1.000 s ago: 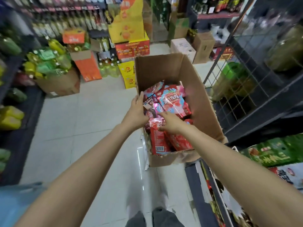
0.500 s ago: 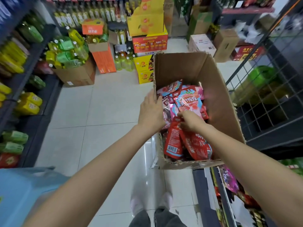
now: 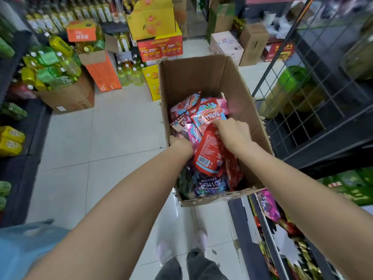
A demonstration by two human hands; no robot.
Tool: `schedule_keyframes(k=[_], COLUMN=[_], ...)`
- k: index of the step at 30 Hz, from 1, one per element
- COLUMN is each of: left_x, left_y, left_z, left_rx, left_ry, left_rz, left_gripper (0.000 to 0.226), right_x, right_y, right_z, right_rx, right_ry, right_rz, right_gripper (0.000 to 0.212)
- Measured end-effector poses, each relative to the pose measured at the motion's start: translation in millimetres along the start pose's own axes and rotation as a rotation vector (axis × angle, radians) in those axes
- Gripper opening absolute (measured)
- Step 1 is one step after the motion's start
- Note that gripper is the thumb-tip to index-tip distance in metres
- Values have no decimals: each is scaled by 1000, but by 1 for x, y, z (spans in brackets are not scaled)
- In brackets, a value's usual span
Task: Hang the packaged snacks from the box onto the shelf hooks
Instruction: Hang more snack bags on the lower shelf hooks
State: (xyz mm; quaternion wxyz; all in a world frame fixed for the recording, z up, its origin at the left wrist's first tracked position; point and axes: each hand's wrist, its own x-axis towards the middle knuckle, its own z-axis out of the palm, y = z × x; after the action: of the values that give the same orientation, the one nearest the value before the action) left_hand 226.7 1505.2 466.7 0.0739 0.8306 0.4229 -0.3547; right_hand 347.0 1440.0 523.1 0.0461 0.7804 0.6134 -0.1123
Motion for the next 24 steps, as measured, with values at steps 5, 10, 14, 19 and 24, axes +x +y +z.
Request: schedule_keyframes(k=[5, 10, 14, 19, 24], left_x=[6, 11, 16, 0, -36], left_y=[6, 9, 4, -9, -25], left_z=[5, 11, 2, -16, -45], left_rx=[2, 55, -311, -537, -647], left_ry=[-22, -33, -19, 147, 500], left_rz=[-4, -13, -1, 105, 87], left_gripper=[49, 47, 38, 35, 25], right_x=[-3, -7, -3, -1, -14], right_y=[1, 4, 10, 16, 7], right_z=[4, -7, -12, -10, -27], right_rx=[32, 9, 8, 103, 249], right_ry=[-50, -24, 13, 33, 206], right_rz=[-17, -33, -30, 0, 31], right_gripper=[39, 39, 37, 34, 38])
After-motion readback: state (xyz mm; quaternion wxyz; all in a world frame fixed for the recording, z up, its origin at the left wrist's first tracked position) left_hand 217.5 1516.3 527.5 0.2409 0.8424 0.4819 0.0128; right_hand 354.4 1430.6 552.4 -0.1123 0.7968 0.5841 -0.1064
